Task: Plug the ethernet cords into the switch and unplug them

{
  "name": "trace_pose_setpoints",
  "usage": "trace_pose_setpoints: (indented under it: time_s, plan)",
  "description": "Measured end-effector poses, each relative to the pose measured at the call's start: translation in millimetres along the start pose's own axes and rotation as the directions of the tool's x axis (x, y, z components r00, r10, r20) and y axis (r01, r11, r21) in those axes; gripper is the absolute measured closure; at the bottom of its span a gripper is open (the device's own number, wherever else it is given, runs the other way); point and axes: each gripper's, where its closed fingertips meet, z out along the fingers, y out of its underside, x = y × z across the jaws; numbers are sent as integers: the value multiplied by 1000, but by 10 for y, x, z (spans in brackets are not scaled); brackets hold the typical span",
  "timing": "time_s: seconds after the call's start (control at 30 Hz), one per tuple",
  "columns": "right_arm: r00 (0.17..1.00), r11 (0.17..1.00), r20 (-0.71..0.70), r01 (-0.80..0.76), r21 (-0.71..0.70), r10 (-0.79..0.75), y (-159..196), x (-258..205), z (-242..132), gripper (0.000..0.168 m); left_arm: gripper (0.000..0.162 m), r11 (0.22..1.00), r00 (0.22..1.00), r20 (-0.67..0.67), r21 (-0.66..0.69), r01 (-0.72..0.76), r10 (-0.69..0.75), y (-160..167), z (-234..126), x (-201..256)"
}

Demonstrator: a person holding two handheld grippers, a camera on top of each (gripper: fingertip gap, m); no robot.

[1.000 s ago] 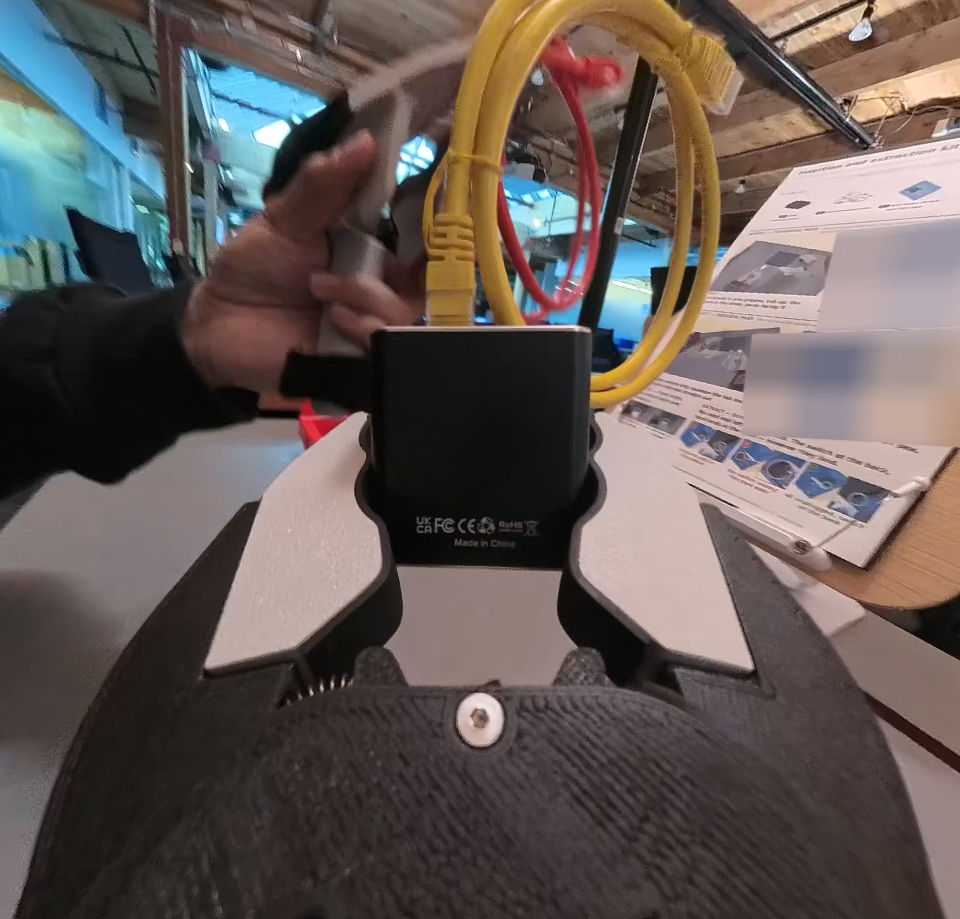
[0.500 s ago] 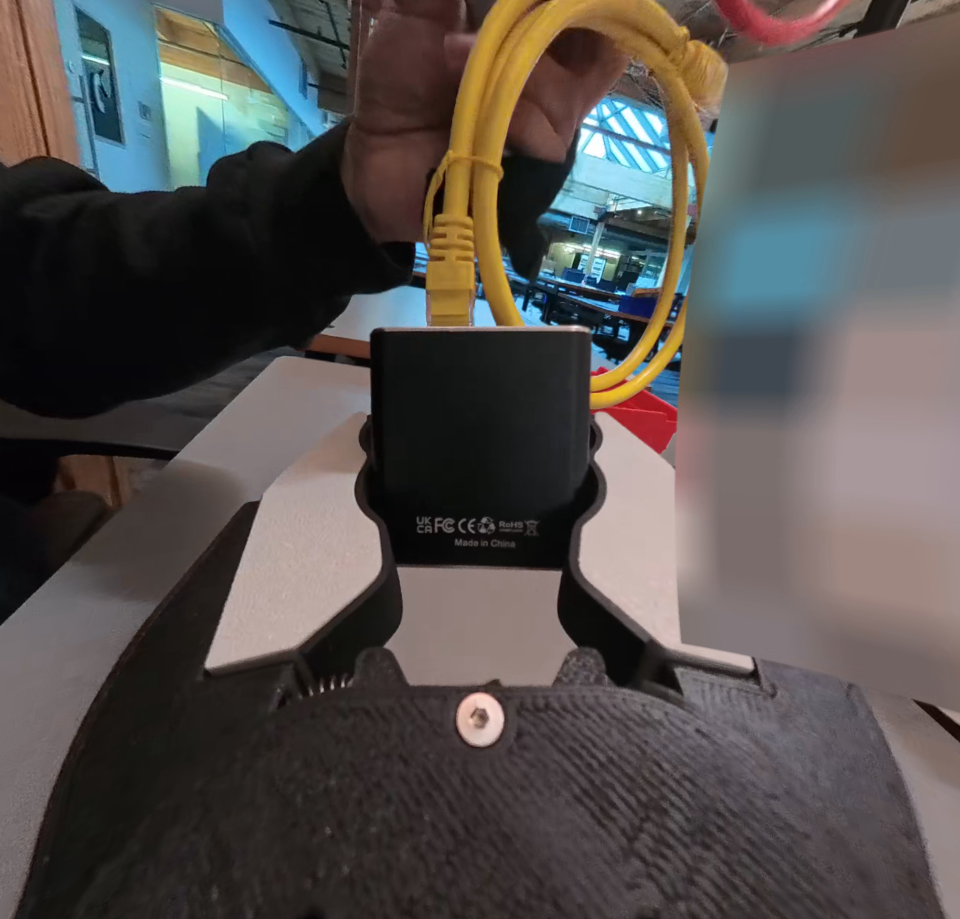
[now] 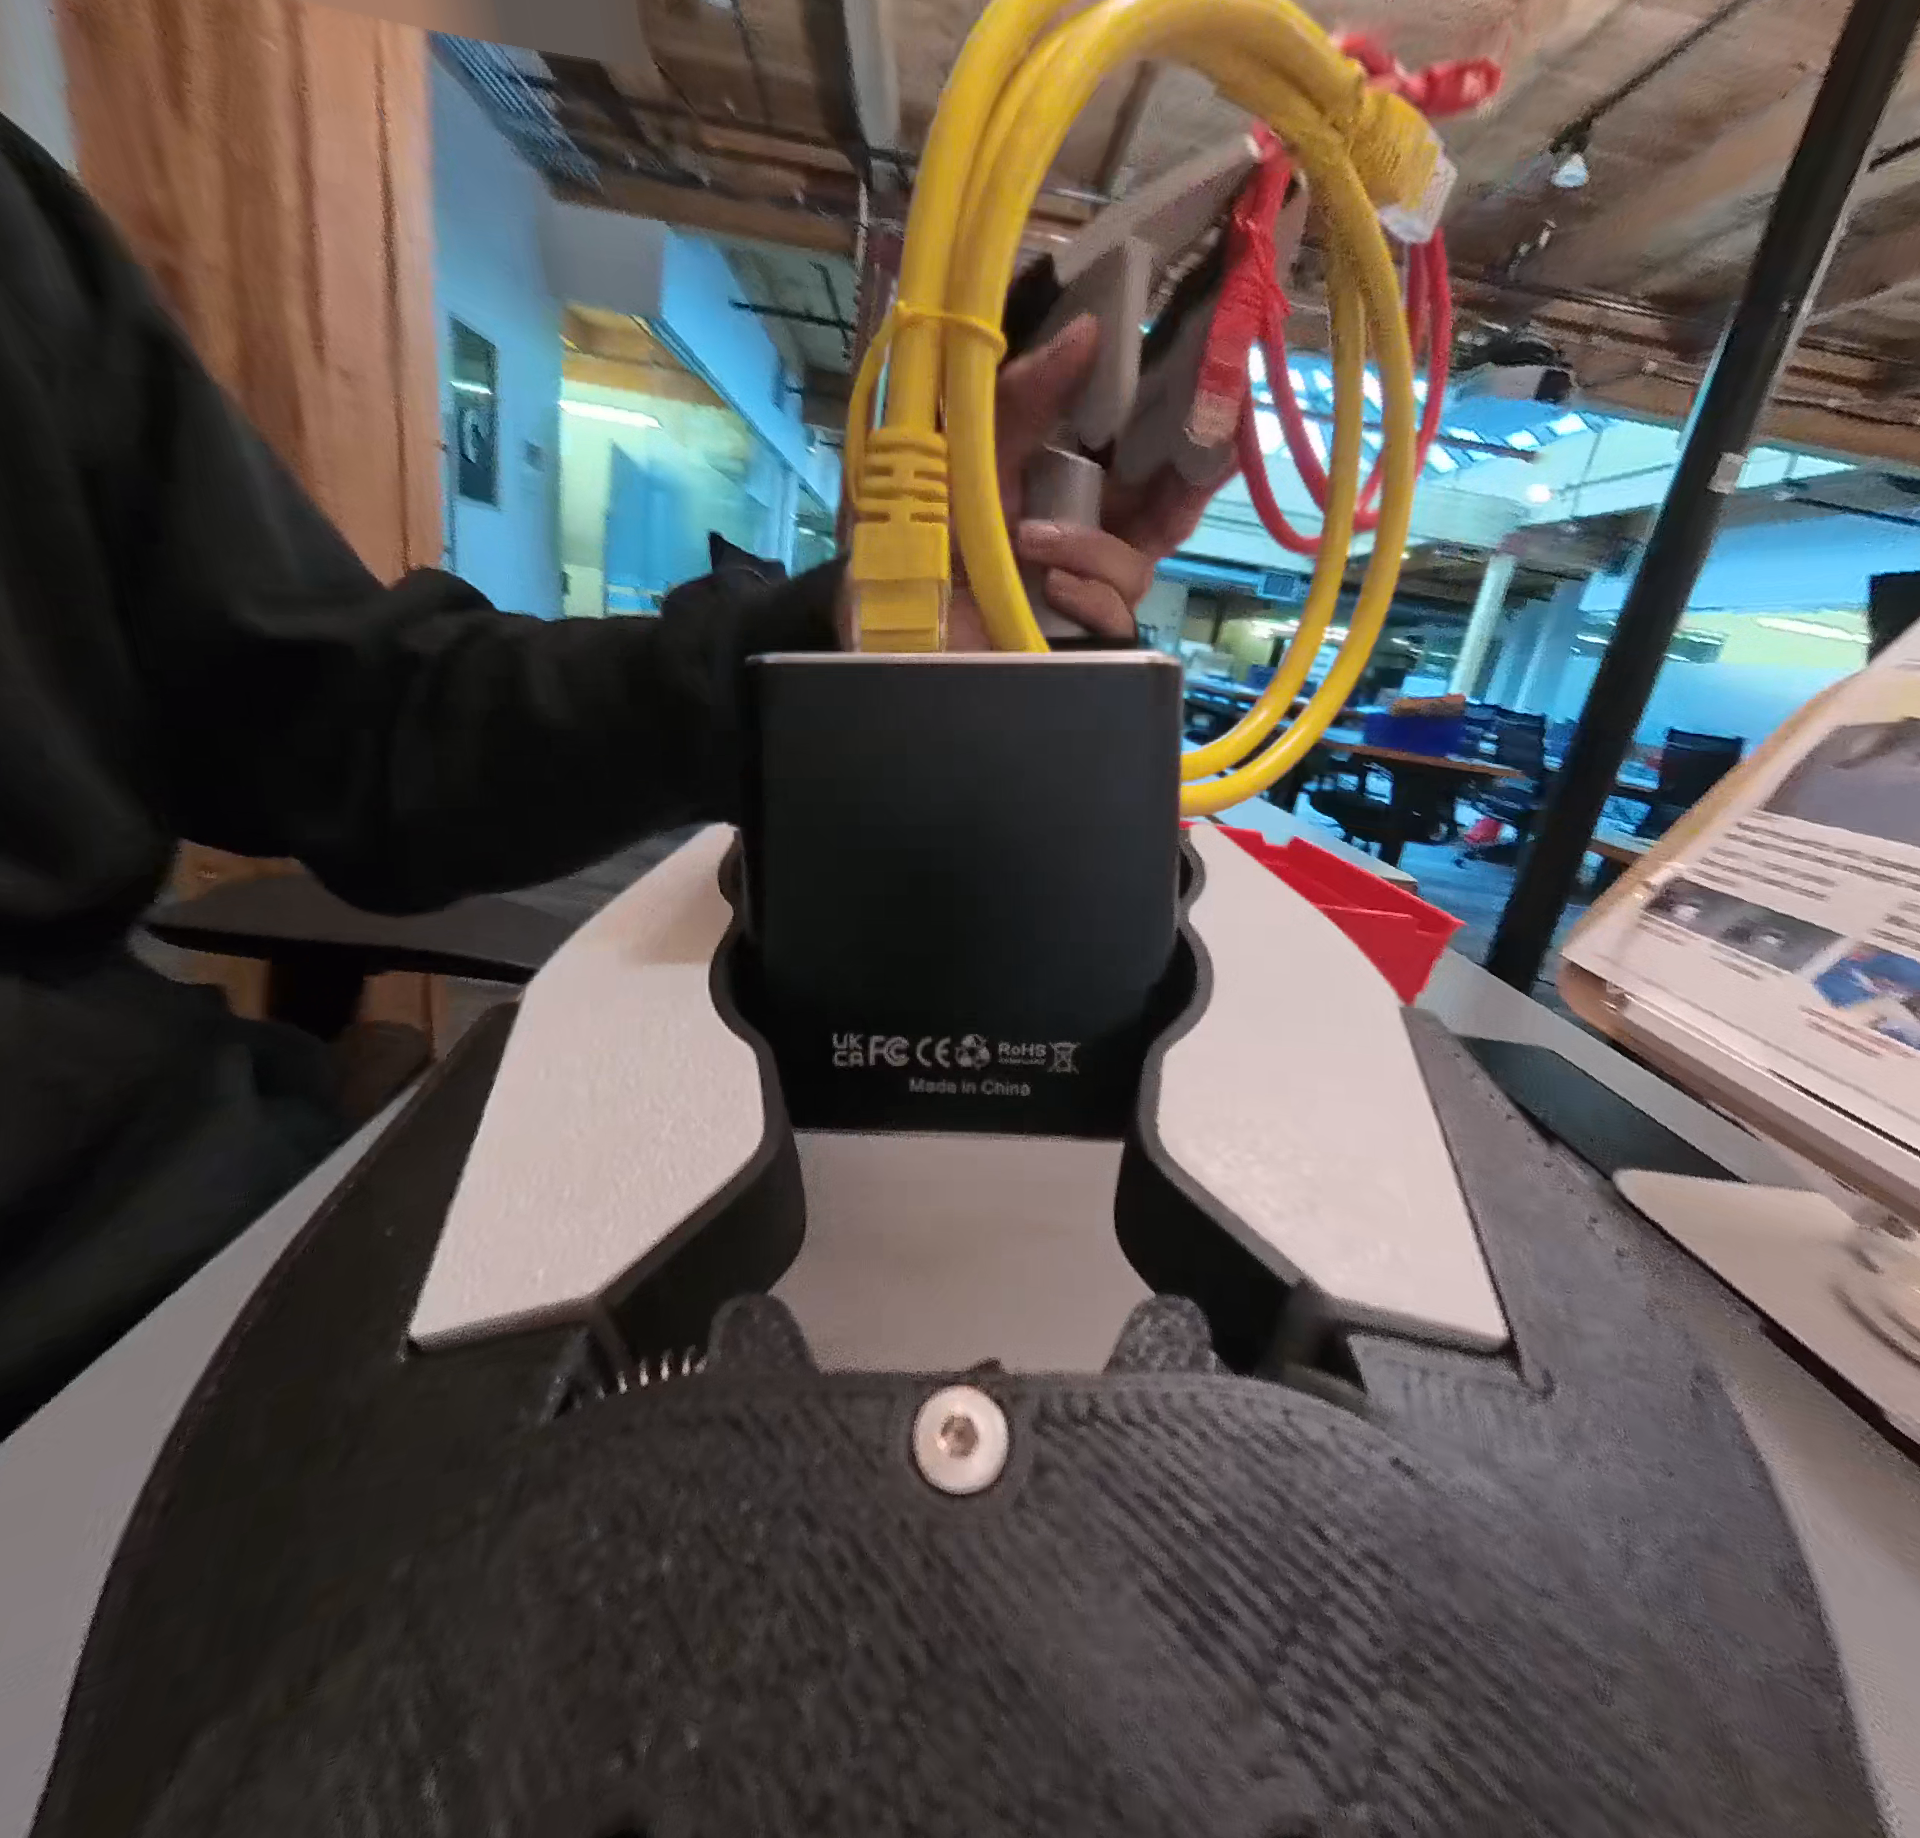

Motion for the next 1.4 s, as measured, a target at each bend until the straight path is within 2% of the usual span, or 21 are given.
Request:
trace_pose_setpoints:
  time_s: [0.07,0.17,0.3,0.37,0.5,0.6,0.77,0.83,0.93,1.07,1.2,1.3,1.4]
  plan:
    - [999,1000,51,-18,-25,20,50,-73,32,92,150,999,999,21,23,29,-29,-5,-14,-72]
    - [996,994,87,0,-107,9,196,-151,122,92,150,998,998,-19,38,52,-51,-16,37,-45]
    - [988,993,149,-14,-118,31,232,-262,202,92,150,997,996,-61,38,72,-69,30,106,42]
    - [994,987,106,15,-162,2,293,-195,187,92,150,995,998,-29,77,61,-59,-16,91,28]
    - [998,973,62,24,-229,-10,404,-110,129,92,150,989,994,92,129,-76,64,-232,37,-65]
    - [999,968,46,38,-249,-27,442,-84,153,92,150,990,995,64,118,-84,77,-286,111,58]
    - [998,953,0,62,-297,-65,558,-30,254,93,150,999,993,-114,30,25,-21,8,327,496]
    - [994,951,-61,67,-300,-90,547,59,266,92,150,999,988,-151,-23,27,-30,165,361,607]
    - [986,956,-147,38,-290,-84,501,188,237,92,150,999,990,-143,-45,-25,18,329,359,632]
    - [984,960,-165,18,-278,-67,491,213,252,93,150,992,987,-112,-31,-120,115,434,369,621]
    - [987,960,-142,29,-279,-71,470,157,308,93,149,942,955,-104,-166,-291,277,699,423,570]
    - [982,957,-172,29,-290,-82,487,212,279,92,149,924,951,-117,-226,-307,288,818,425,579]
    - [968,958,-228,33,-284,-101,464,303,234,93,149,917,950,-63,-248,-313,307,857,427,519]
